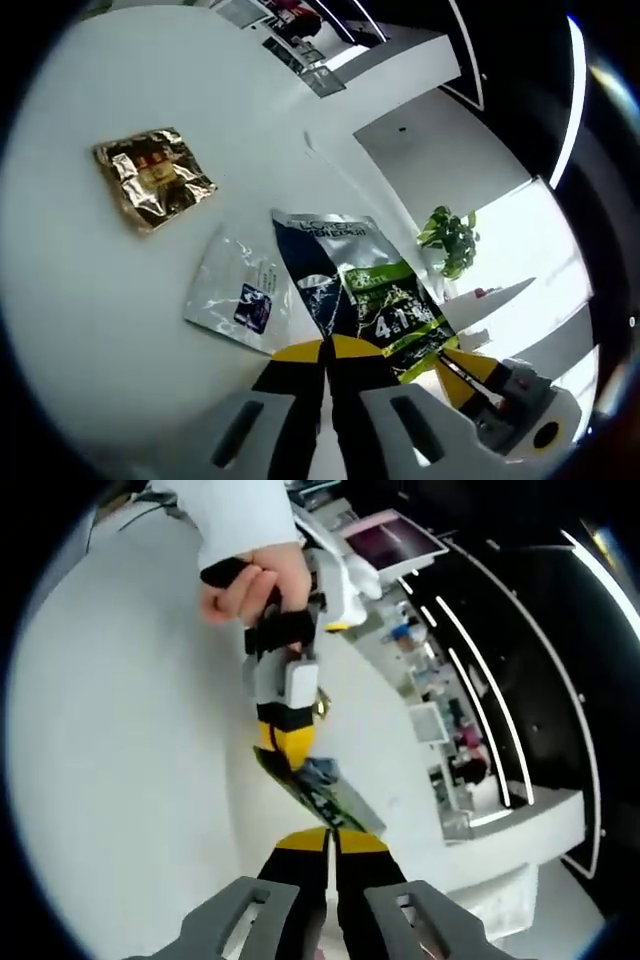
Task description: Arrange the skincare products in the storage area until every visible bottle or jar stands upright without overlapping.
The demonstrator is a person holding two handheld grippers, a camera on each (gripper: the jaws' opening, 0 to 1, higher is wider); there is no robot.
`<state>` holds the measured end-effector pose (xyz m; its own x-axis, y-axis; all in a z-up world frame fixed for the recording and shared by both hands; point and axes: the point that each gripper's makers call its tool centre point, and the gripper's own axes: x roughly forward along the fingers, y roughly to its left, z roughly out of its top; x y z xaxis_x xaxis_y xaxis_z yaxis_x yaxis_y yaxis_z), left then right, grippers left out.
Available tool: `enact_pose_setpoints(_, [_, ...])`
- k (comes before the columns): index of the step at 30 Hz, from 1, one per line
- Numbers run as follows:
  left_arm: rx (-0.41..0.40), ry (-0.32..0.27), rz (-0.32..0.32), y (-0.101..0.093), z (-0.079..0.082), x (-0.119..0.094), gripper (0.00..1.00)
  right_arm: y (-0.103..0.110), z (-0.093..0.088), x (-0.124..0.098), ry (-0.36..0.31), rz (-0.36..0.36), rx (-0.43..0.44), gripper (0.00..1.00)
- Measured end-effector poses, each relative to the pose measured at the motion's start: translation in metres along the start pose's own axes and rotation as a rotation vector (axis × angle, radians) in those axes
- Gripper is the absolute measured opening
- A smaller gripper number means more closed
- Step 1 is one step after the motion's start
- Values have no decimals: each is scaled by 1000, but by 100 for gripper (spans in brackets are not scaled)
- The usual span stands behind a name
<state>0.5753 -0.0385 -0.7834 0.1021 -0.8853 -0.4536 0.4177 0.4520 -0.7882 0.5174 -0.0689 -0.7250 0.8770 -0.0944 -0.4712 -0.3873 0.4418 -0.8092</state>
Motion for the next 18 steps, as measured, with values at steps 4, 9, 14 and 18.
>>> enact_pose_setpoints(4, [6, 1, 8, 3, -4, -3, 0, 10, -3, -2, 5, 19, 11, 0])
enact_pose_setpoints(9, [0, 2, 14, 5, -10, -7, 0, 24, -11, -3, 20, 47, 45, 0])
enact_pose_setpoints(14, [20, 7, 27, 5, -16, -8, 0, 33, -15, -6, 33, 79, 106, 0])
enact_pose_setpoints(18, [20, 7, 27, 2, -20, -8, 0, 37, -22, -7, 46, 96, 129, 0])
